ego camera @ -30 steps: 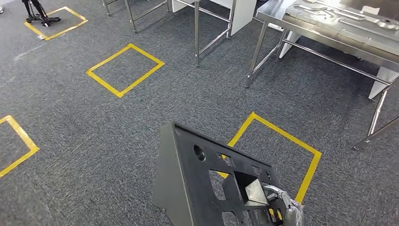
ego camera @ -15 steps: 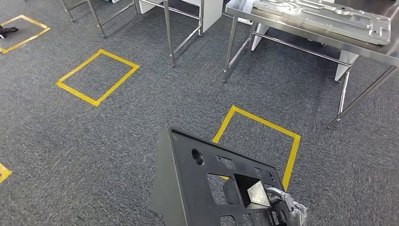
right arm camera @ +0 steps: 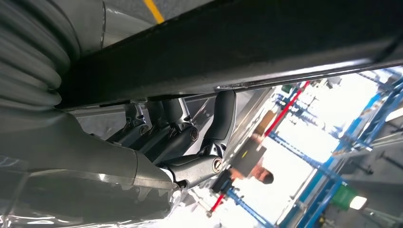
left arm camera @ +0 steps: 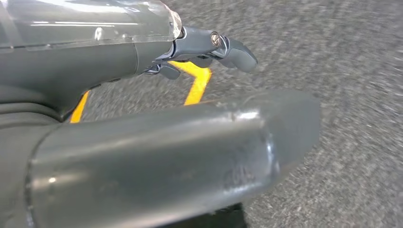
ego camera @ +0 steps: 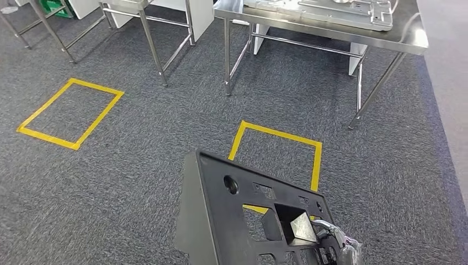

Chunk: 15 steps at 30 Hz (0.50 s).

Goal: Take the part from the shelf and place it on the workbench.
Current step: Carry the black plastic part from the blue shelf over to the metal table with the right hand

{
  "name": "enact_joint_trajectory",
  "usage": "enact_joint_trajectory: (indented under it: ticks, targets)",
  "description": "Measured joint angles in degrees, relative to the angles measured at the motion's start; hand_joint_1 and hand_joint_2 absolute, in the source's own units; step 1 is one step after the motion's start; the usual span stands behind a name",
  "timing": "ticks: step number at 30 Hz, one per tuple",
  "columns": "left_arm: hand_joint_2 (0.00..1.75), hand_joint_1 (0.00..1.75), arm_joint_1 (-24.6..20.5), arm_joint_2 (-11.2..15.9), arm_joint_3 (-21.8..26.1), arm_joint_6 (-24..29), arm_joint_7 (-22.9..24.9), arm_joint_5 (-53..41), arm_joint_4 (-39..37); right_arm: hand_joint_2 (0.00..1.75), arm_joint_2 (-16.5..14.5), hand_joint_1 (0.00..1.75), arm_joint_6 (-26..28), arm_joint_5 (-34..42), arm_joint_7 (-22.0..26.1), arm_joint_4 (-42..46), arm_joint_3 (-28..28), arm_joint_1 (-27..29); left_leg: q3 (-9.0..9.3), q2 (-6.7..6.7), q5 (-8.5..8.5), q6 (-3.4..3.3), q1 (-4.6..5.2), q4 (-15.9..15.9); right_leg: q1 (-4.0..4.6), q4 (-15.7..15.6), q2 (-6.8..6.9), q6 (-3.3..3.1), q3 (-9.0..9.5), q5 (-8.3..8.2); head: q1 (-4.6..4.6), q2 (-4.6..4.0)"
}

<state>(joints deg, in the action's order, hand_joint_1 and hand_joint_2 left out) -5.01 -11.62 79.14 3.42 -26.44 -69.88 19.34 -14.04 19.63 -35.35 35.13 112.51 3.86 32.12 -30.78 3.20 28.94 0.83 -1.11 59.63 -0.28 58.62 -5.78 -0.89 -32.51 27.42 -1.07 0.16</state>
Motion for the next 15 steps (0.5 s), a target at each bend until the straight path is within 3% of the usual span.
enact_joint_trajectory:
  ticks: [1, 3, 5, 7, 9, 10, 11, 13, 15]
  targets:
    - [0.0, 0.0, 0.0, 0.0, -0.1, 0.0, 0.0, -0.1, 0.0, 1.75, 0.0, 1.75, 0.0, 0.0, 0.0, 0.0, 0.0, 0.0, 0.24, 0.44, 0.12, -0.29, 0.07, -0.7, -0.03, 0.2, -0.54, 0.36, -0.25, 0.01, 0.02, 0.0]
    - [0.0, 0.0, -0.1, 0.0, -0.3, 0.0, 0.0, -0.3, 0.0, 1.75, 0.1, 1.75, 0.1, 0.0, -0.1, 0.2, 0.1, 0.3, 0.39, -0.54, -0.08, -1.07, 0.23, -1.1, -0.19, 0.1, -1.37, 1.1, -0.59, -0.16, 0.07, 0.0]
    - [0.0, 0.0, -0.1, -0.1, -0.5, 0.0, 0.0, -0.4, 0.0, 1.75, 0.2, 1.75, 0.2, 0.0, -0.4, 0.4, 0.1, 0.6, 0.69, -1.79, -0.5, -1.9, 0.11, -1.7, -0.12, 1.5, 0.78, 1.7, -1.34, 0.88, -0.22, 0.0]
    - [0.0, 0.0, 0.0, 0.0, -0.6, -0.1, 0.0, -0.4, -0.1, 1.75, 0.4, 1.75, 0.3, 0.0, -0.7, 0.5, 0.2, 0.6, 0.76, -3.17, -0.67, -2.35, 0.03, -2.0, -0.09, 7.3, 4.21, 2.16, -4.16, 4.21, -0.7, 0.0]
    - [0.0, 0.0, 0.3, 0.0, -0.6, -0.3, 0.0, -0.4, -0.1, 1.75, 0.5, 1.75, 0.3, 0.3, -1.2, 0.5, 0.2, 0.6, 0.72, -4.44, -0.54, -2.37, 0.1, -2.0, -0.34, 14.5, 5.31, 2.55, -7.81, 7.11, -0.83, 0.0]
    - [0.0, 0.0, 0.4, 0.0, -0.6, -0.4, 0.0, -0.4, -0.1, 1.75, 0.5, 1.75, 0.3, 0.8, -1.6, 0.5, 0.3, 0.7, 0.76, -4.96, -0.43, -2.32, 0.11, -2.0, -0.46, 16.0, 5.47, 2.67, -8.59, 7.17, -0.84, 0.01]
    - [0.0, 0.0, 0.4, 0.0, -0.6, -0.6, 0.0, -0.3, -0.1, 1.75, 0.5, 1.75, 0.1, 1.3, -1.9, 0.5, 0.3, 0.8, 0.87, -5.3, -0.33, -2.21, 0.12, -2.0, -0.55, 15.0, 5.58, 2.68, -8.06, 6.03, -0.84, 0.01]
    - [0.0, 0.0, 0.3, 0.0, -0.6, -1.0, -0.1, -0.2, -0.1, 1.75, 0.5, 1.75, -0.6, 2.0, -2.5, 0.6, 0.2, 0.9, 1.24, -5.77, -0.09, -1.93, 0.11, -2.0, -0.56, 7.5, 6.07, 2.32, -4.02, 2.16, -0.86, 0.01]
    - [0.0, 0.0, 0.3, -0.1, -0.6, -1.1, -0.2, -0.1, -0.1, 1.75, 0.5, 1.75, -1.1, 1.6, -2.8, 0.8, 0.2, 0.9, 1.52, -5.97, 0.26, -1.42, 0.26, -2.0, -0.16, 0.9, 6.79, 1.66, -0.49, 0.27, -0.84, -0.01]
